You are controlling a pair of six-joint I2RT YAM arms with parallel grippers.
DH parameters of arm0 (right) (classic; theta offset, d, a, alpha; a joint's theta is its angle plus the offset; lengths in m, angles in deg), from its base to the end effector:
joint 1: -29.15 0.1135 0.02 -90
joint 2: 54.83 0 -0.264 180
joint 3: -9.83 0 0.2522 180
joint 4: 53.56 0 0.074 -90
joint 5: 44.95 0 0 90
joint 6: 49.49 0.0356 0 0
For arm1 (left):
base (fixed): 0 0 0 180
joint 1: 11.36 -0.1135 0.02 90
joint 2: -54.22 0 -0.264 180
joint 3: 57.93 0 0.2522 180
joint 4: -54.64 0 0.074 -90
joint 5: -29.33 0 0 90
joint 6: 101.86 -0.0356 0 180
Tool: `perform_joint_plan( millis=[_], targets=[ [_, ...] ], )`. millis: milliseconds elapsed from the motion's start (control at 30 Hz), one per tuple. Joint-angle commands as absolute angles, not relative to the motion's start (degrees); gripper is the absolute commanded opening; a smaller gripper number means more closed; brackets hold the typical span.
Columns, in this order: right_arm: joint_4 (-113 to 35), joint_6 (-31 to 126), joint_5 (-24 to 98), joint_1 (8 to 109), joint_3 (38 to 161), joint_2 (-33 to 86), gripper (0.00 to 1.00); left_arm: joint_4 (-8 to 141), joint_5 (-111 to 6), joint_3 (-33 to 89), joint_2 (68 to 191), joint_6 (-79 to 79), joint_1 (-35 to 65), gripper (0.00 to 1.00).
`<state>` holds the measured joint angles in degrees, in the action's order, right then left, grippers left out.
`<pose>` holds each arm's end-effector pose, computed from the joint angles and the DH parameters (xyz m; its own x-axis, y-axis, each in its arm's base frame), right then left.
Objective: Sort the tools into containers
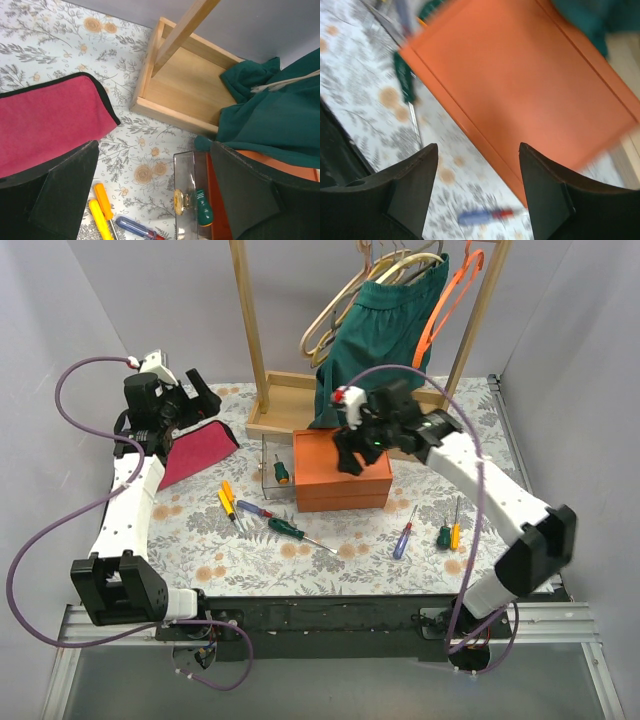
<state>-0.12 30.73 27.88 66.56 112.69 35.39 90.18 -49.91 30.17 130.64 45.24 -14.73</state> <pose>0.2707 0.2203 0.3621 -0.3827 -0.4970 -0.7788 -0.8351 0.5467 0.0615 0.3045 0.0113 0.3771 -0.3140 -0.8448 -0.4333 -0.2778 0.5182 -0.8089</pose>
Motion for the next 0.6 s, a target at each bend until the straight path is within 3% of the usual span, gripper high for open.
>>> perform_joint_plan(
  millis=[0,100,233,367,567],
  targets=[
    [5.9,20.9,31.0,56.6,102.3,25.4,0.75,89.4,-48.0,30.1,132.3,46.1,-15.0,0.94],
    [8.3,13.6,27.7,48.5,95.1,17.8,0.76,88.8,-47.8,29.7,133.3,46.4,-14.9,0.94],
    [13.2,-12.9,24.3,41.9,83.1,6.7,0.77,88.4,-47.1,29.7,135.4,45.8,-15.0,0.94],
    [14.6,-28.2,26.8,40.8,75.5,0.8,0.75,88.1,-47.0,29.9,137.0,45.4,-14.9,0.93],
    [18.6,-47.4,28.6,40.1,69.5,3.2,0.73,88.1,-46.3,29.8,138.2,44.9,-14.9,0.94]
  ],
)
